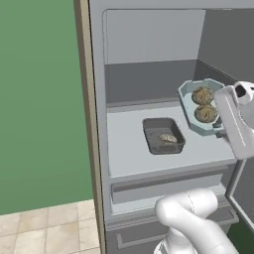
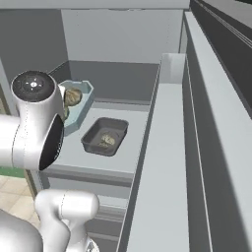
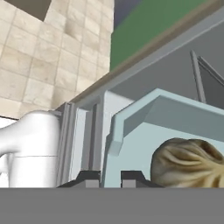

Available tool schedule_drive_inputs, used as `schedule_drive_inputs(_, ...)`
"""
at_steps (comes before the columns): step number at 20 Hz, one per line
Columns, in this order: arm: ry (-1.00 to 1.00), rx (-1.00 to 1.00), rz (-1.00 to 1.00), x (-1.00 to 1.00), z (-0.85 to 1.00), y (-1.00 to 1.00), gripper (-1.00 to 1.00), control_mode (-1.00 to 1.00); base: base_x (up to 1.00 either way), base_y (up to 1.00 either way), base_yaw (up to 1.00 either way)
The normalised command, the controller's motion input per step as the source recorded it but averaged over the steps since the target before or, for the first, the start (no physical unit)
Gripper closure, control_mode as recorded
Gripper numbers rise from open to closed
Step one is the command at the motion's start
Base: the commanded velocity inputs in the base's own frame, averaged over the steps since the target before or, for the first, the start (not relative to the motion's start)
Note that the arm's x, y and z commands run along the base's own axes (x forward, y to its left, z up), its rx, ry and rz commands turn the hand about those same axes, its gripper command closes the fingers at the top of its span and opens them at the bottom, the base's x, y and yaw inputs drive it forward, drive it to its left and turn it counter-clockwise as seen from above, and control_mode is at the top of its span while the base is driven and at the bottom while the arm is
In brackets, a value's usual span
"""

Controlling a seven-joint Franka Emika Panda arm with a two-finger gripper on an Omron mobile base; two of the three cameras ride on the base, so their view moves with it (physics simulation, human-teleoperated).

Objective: Place two dumplings into each of the tupperware containers and then place the containers in the fridge.

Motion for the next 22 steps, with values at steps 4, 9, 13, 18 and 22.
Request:
schedule_drive_inputs(4, 0.09, 0.09, 0.00, 0.89, 0.39, -0.24, 1.00, -1.00, 0.00, 0.00, 0.00)
schedule_drive_inputs(9, 0.14, 0.07, 0.00, 1.00, 0.03, -0.14, 1.00, -1.00, 0.00, 0.00, 0.00)
schedule_drive_inputs(13, 0.02, 0.01, 0.00, 0.99, 0.00, 0.00, 1.00, -1.00, 0.00, 0.00, 0.00)
schedule_drive_inputs(18, 0.00, 0.00, 0.00, 0.99, 0.00, 0.00, 1.00, -1.00, 0.00, 0.00, 0.00)
schedule_drive_inputs(22, 0.00, 0.00, 0.00, 0.76, -0.13, 0.00, 1.00, -1.00, 0.00, 0.00, 0.00)
